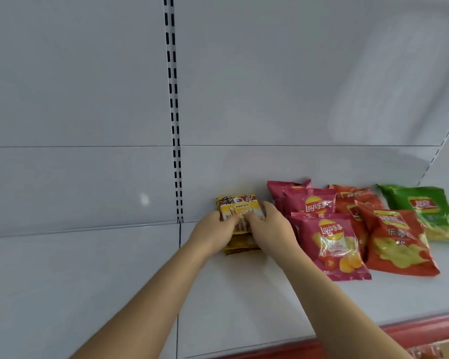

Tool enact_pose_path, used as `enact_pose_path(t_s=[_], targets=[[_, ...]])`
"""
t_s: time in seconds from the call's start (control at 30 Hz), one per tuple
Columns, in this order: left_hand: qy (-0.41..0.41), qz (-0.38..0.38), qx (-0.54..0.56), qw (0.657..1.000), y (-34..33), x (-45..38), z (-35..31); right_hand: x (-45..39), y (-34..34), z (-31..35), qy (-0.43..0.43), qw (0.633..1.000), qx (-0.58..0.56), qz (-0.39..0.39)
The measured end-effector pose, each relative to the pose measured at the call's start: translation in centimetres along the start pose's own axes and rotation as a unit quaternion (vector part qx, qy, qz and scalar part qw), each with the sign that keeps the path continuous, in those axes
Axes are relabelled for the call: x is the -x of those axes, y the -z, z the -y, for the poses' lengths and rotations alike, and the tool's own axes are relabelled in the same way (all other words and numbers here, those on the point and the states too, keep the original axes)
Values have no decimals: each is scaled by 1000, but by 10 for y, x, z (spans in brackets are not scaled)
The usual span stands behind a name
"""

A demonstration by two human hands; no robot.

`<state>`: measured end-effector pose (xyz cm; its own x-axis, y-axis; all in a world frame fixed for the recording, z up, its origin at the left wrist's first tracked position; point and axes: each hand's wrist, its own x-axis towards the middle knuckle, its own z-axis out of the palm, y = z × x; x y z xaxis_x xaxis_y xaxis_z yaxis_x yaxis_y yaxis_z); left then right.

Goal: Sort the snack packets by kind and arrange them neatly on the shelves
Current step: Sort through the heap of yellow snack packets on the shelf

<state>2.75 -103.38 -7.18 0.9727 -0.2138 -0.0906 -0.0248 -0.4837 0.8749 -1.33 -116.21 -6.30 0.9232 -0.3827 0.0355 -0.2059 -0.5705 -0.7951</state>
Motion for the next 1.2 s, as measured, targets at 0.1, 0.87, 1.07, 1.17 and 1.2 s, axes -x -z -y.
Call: enact_pose_path(t_s=[0.1,0.87,1.07,1.17,1.2], targets=[[-12,4,4,1000,-2,-3,0,-7,-2,1,2,1000,23,9],[-109,-216,-322,915,60,59,32,35,-18,29,242,913,323,-53],[-66,-242,-367,896,122,112,63,94,-56,80,281,905,319,-6],[-55,-271,-369,887,166,148,85,130,-85,111,308,896,320,-1],[-52,-282,-375,882,182,161,94,143,-96,123,315,894,318,3]])
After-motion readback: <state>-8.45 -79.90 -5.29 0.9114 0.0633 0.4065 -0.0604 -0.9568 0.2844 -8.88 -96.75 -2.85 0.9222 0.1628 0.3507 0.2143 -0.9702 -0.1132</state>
